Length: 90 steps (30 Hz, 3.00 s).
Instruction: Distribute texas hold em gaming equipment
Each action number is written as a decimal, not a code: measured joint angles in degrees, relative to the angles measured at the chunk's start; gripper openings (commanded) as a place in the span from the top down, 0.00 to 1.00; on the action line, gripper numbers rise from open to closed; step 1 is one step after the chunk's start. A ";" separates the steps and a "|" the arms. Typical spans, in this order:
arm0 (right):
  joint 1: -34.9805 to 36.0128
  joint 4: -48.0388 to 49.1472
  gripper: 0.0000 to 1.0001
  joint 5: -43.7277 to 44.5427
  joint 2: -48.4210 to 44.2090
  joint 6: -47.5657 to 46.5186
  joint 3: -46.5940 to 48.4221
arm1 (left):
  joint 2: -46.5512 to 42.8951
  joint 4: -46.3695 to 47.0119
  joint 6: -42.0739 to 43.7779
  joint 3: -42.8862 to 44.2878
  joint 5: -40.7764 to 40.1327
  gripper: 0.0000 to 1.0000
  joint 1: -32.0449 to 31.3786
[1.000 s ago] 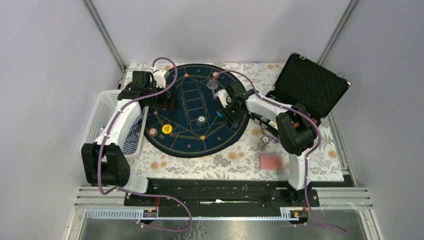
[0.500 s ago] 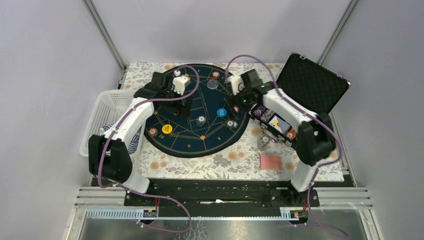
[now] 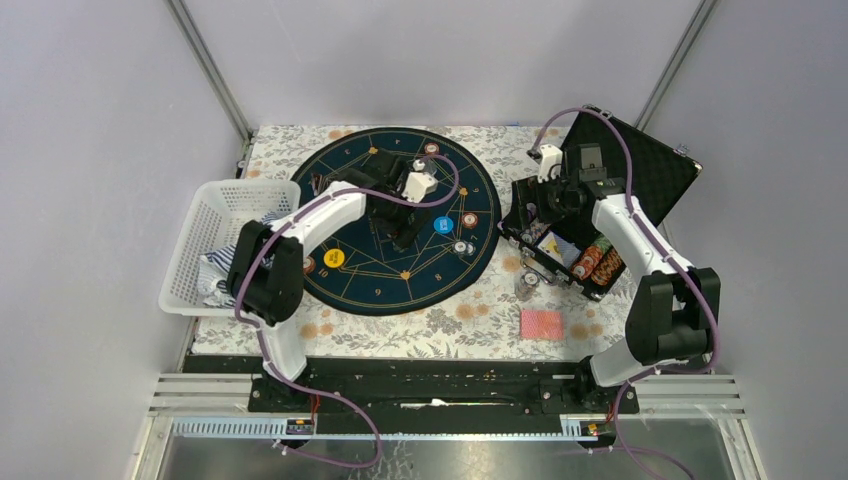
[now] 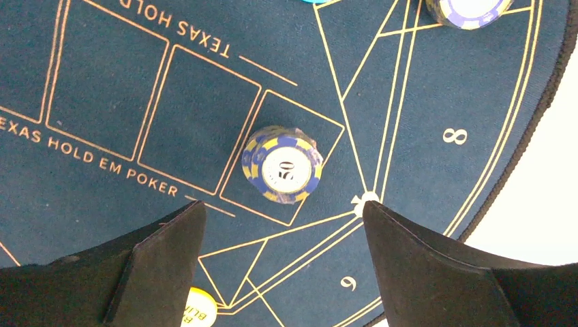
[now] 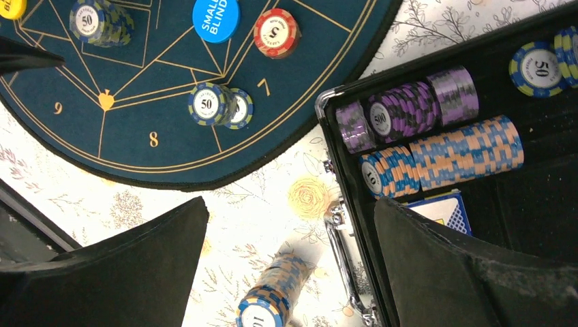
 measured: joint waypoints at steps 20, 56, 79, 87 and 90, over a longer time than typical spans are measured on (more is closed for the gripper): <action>-2.60 1.05 0.00 -4.31 0.00 0.90 -0.35 | 8.61 -0.35 0.74 3.43 -6.43 0.56 -3.32; -2.62 -0.61 0.00 -7.58 -2.14 0.66 -1.40 | -25.88 -3.37 11.72 -32.70 -4.50 0.59 18.97; -2.62 -0.81 0.00 -7.67 -2.21 0.28 -1.88 | -24.35 8.41 12.24 -36.96 -12.57 0.28 18.53; -2.62 -3.76 0.00 -8.33 -2.34 -0.96 -1.90 | -24.52 4.55 8.55 -26.27 -7.69 0.24 12.41; -2.62 -3.74 0.00 -8.61 -2.97 -1.05 -2.14 | -21.77 5.42 5.79 -20.33 -3.58 0.23 10.23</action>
